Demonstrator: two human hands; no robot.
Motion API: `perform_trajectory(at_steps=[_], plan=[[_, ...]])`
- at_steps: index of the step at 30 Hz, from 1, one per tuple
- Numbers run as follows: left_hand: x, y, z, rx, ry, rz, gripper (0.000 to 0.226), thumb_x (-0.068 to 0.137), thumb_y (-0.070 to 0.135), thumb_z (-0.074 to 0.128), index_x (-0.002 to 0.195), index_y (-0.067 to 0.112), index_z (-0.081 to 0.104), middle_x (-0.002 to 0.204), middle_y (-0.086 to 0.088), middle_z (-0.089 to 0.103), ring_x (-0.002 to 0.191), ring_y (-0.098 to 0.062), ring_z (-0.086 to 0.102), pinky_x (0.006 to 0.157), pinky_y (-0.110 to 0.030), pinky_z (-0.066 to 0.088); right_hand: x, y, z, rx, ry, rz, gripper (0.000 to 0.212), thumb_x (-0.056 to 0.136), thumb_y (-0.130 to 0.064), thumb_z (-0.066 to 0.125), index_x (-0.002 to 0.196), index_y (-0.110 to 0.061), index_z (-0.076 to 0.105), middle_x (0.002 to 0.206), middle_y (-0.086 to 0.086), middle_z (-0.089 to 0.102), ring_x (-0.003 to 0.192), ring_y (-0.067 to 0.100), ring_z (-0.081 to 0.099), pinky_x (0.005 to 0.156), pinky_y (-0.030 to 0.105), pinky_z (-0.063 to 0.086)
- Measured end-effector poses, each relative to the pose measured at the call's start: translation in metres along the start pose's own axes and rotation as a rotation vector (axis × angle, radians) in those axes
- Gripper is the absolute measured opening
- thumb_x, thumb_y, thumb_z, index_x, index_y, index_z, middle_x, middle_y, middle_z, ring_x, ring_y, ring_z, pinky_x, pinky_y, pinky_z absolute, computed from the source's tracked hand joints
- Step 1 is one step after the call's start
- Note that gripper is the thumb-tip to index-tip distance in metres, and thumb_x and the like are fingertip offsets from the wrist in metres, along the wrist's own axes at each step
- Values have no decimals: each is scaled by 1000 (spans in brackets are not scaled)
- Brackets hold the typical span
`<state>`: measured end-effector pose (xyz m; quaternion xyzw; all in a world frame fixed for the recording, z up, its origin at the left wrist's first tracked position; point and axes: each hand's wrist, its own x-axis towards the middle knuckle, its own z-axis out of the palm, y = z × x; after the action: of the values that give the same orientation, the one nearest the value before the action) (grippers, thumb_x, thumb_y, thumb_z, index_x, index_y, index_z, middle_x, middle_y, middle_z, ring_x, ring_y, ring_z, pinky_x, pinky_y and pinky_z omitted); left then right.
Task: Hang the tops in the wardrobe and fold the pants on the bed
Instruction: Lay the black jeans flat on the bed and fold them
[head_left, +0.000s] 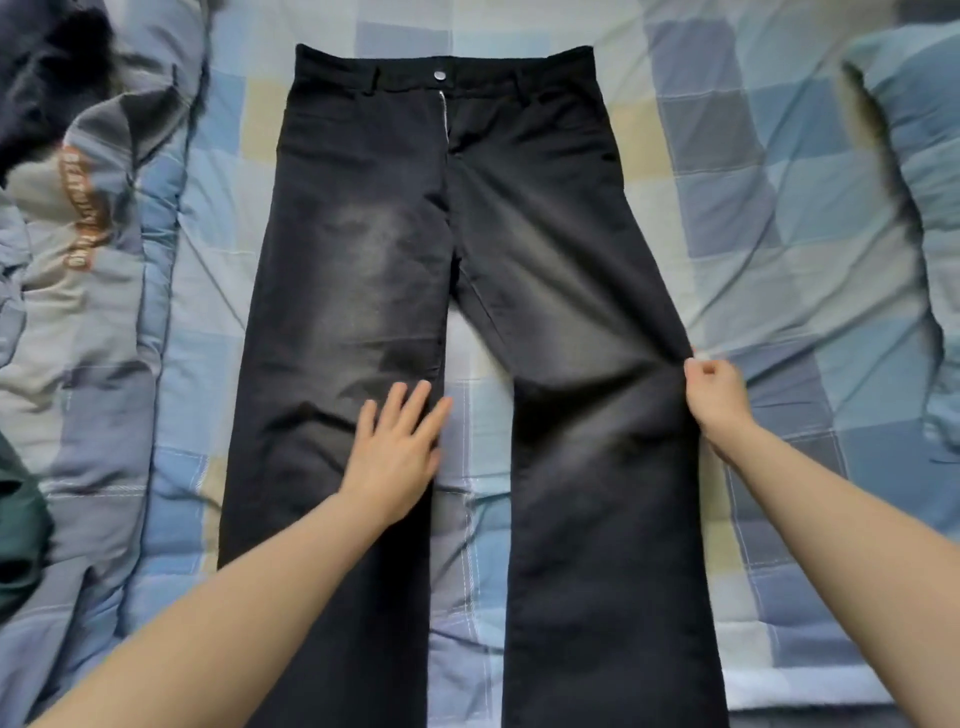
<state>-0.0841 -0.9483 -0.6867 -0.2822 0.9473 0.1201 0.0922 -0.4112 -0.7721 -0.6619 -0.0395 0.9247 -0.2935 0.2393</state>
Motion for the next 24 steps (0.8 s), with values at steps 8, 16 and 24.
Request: perform_trajectory(at_steps=[8,16,24], plan=[[-20,128,18,-1017,-266,-635,44,91,31,66,123,17,40,101,0,58,94,-20,56,76,-29,42,-93,99,-16,261,-571,275,26,94,-34,59,109,-15,68,104,-2,73,94,17,70,83,33,53],[-87,157,31,-1397,-337,-623,18,94,9,60,110,14,66,92,6,74,79,-5,70,67,-15,52,-162,175,-59,229,-583,334,20,93,-27,60,103,-13,70,100,-4,75,96,14,70,84,31,52],[-134,158,37,-1326,-809,-443,22,90,-8,60,109,2,60,87,10,75,83,-3,71,73,-17,53,-189,194,-85,-87,-920,393,19,90,-37,64,106,-28,67,101,-12,73,91,4,69,71,19,51]])
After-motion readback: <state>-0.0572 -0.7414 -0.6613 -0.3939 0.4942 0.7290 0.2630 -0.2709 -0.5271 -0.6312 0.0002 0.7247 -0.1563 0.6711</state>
